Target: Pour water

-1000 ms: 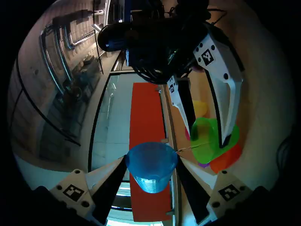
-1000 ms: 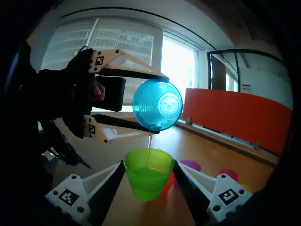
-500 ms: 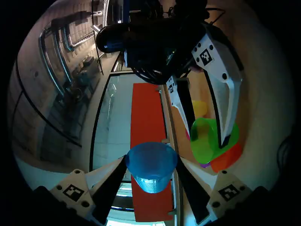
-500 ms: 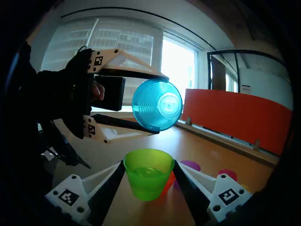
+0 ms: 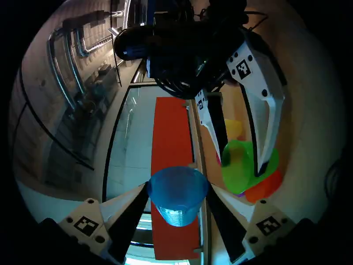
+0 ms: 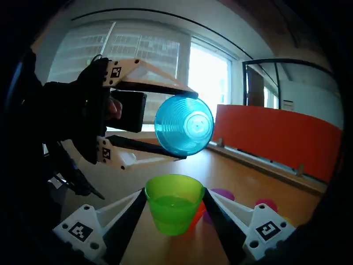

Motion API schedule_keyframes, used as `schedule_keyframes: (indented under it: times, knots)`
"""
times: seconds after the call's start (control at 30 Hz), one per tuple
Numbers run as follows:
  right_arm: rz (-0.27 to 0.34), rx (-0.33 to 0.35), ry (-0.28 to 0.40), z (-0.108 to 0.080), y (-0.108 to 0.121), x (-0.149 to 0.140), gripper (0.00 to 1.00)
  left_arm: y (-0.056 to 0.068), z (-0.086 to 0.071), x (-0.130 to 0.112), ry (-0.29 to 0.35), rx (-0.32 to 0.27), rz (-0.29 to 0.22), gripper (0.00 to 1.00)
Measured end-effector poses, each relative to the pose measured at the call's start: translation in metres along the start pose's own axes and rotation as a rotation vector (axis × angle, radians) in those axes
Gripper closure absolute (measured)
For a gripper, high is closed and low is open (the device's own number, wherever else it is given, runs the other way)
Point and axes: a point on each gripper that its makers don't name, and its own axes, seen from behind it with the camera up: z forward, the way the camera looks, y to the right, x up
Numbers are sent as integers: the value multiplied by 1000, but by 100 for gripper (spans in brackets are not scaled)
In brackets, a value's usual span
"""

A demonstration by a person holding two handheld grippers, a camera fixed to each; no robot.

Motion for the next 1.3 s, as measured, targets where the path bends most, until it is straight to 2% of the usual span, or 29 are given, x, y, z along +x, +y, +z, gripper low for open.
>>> schedule_keyframes:
  times: [0.37, 0.7, 1.07, 1.3]
  knots:
    - [-1, -7, -1, -1, 0, 2, 6, -1, 7, -7, -6, -8, -141, 12]
    - [-3, -13, 5, -2, 2, 6, 6, -6, 9, -13, -10, -1, -226, 12]
    - [-7, -20, 9, -3, 3, 9, 6, -9, 4, -15, -8, -3, -326, 12]
    - [-8, -27, 11, -4, 4, 9, 6, -9, 5, -17, -7, -4, -367, 12]
